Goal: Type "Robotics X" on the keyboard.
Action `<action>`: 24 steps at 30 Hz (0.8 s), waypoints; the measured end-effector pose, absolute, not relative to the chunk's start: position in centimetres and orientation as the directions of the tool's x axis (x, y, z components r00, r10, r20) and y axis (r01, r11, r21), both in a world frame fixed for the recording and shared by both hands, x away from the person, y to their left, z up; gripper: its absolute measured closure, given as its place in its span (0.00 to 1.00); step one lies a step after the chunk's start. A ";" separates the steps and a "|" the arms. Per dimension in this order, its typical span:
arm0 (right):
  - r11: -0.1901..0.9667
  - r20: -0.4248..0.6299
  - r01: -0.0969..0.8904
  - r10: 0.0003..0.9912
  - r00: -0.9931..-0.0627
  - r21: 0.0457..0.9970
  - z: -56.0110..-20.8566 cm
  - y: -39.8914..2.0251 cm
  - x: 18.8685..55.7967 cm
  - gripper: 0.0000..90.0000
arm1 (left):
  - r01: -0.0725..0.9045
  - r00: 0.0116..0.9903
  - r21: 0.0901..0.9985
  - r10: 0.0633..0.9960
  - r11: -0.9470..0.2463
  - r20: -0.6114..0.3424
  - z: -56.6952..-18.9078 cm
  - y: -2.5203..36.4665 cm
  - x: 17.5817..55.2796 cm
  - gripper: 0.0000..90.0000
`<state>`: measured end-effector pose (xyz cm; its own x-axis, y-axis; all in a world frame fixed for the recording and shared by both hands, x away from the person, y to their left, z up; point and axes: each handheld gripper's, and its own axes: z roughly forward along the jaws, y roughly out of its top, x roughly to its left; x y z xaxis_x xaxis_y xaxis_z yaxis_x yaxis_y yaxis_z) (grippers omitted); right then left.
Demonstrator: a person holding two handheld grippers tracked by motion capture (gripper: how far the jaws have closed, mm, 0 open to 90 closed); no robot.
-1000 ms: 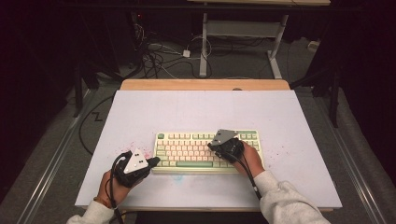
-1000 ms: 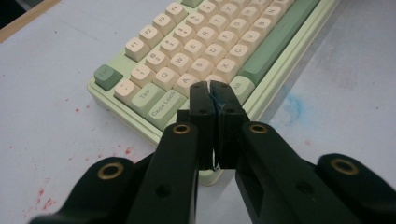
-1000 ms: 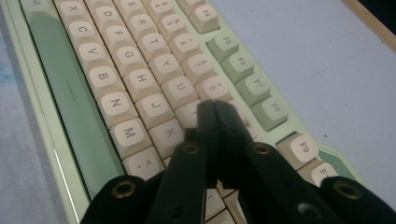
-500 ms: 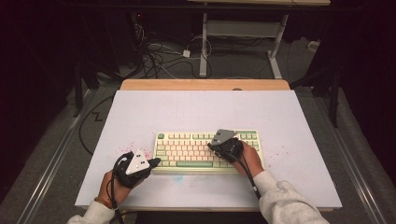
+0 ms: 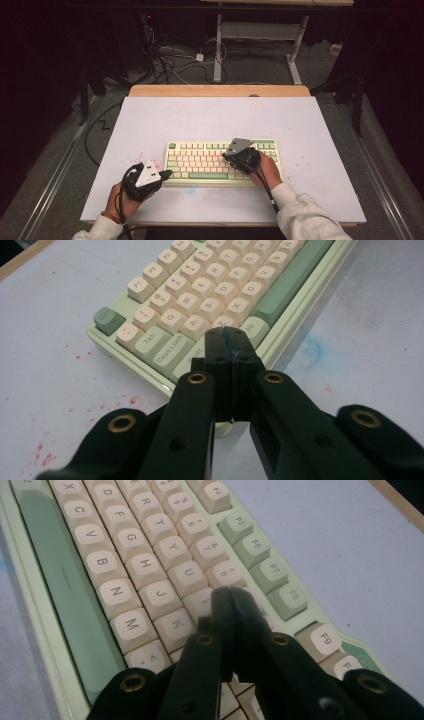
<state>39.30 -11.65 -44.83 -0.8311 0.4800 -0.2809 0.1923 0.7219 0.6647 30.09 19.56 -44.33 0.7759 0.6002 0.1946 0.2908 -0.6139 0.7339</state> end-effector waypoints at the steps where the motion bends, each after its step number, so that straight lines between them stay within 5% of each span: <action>1: 0.722 -0.281 0.192 0.480 -0.831 0.665 -44.8 -11.6 39.3 1.00 | 0.292 0.776 0.733 0.600 -0.614 0.194 -44.3 19.6 30.1 0.97; 24: 0.742 -0.266 0.210 0.467 -0.843 0.636 -44.8 -11.4 39.5 1.00 | 0.295 0.783 0.727 0.593 -0.620 0.188 -44.5 19.4 30.2 0.97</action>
<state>39.49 -11.37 -44.84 -0.8435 0.4667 -0.2661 0.2099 0.7422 0.6364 30.24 19.39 -44.51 0.7829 0.5932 0.1876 0.2953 -0.6197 0.7272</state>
